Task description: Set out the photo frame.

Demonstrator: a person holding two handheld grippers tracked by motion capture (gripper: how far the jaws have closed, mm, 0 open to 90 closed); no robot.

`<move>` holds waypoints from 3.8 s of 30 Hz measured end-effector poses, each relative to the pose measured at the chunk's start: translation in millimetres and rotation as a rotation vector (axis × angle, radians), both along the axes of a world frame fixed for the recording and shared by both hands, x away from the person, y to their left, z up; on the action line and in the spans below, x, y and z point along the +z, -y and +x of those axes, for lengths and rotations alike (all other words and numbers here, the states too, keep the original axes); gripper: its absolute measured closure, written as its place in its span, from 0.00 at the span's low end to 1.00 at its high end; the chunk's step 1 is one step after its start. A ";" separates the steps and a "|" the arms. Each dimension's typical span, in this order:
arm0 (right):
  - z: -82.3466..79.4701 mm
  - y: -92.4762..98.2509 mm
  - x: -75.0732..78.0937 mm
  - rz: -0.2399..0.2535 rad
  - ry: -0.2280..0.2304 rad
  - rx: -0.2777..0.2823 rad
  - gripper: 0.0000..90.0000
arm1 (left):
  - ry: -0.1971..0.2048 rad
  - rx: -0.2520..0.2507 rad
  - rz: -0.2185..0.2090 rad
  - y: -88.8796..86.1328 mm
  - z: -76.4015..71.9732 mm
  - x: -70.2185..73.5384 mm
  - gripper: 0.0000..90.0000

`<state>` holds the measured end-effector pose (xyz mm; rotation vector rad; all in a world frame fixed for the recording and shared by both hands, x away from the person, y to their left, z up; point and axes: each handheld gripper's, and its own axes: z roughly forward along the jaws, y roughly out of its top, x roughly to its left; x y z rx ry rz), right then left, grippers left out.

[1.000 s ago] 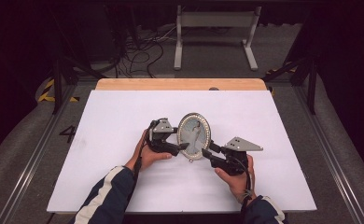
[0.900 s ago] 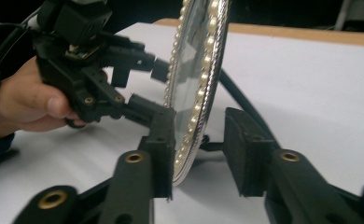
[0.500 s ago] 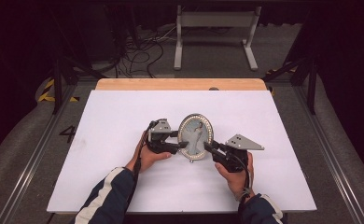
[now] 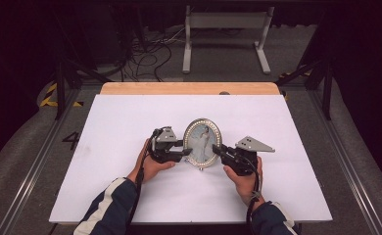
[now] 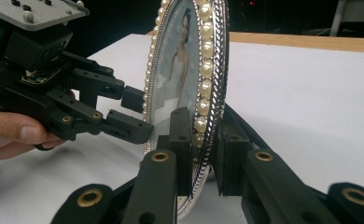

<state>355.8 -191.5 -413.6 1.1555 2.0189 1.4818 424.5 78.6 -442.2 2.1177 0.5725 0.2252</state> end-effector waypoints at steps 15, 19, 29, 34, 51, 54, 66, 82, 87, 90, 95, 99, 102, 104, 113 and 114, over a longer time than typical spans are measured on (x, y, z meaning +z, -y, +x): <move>-10.1 -0.9 1.1 -0.071 0.025 -0.020 0.84 | 0.025 0.042 -0.075 -2.9 5.9 9.8 0.60; -11.1 -1.5 1.7 -0.067 0.025 -0.019 0.86 | 0.031 0.022 -0.070 -1.8 5.7 12.2 0.66; -0.9 2.6 2.7 -0.036 -0.001 -0.015 0.86 | 0.061 0.016 -0.004 -4.7 1.3 17.6 0.72; 3.3 5.5 1.9 -0.026 -0.015 -0.012 0.86 | 0.052 0.015 -0.001 -6.1 -2.2 19.1 0.73; 12.8 8.1 1.6 -0.029 -0.019 -0.022 0.85 | 0.037 0.017 -0.026 -9.0 -11.3 18.6 0.77; 13.1 8.1 1.5 -0.029 -0.018 -0.021 0.85 | 0.037 0.022 -0.027 -8.9 -11.9 18.6 0.77; 1.5 6.7 2.2 -0.078 0.015 -0.055 0.81 | 0.076 0.044 -0.025 -7.9 -14.9 22.9 0.76; 3.8 4.4 2.5 -0.063 0.026 -0.046 0.85 | 0.084 0.054 -0.005 -13.7 -21.5 20.8 0.79; 4.9 2.2 3.8 -0.074 0.027 -0.035 0.85 | 0.111 0.061 0.019 -14.3 -25.0 19.5 0.80; 6.3 3.1 3.2 -0.069 0.021 -0.036 0.85 | 0.112 0.064 0.017 -14.3 -26.5 19.8 0.80; 8.3 3.4 2.8 -0.070 0.021 -0.031 0.84 | 0.120 0.066 0.028 -14.4 -28.8 20.2 0.80; 8.7 2.3 3.4 -0.078 0.025 -0.027 0.84 | 0.120 0.069 0.030 -14.6 -28.9 19.2 0.80; 8.4 1.5 4.0 -0.084 0.025 -0.027 0.84 | 0.113 0.070 0.025 -14.8 -28.9 18.8 0.80; 8.6 1.5 4.0 -0.083 0.025 -0.027 0.84 | 0.122 0.072 0.035 -14.5 -29.6 19.0 0.80; 10.3 1.0 5.1 -0.092 0.028 -0.019 0.84 | 0.124 0.079 0.040 -14.3 -30.7 18.8 0.80; 10.7 1.2 5.3 -0.090 0.026 -0.017 0.84 | 0.121 0.078 0.036 -14.5 -30.2 18.6 0.80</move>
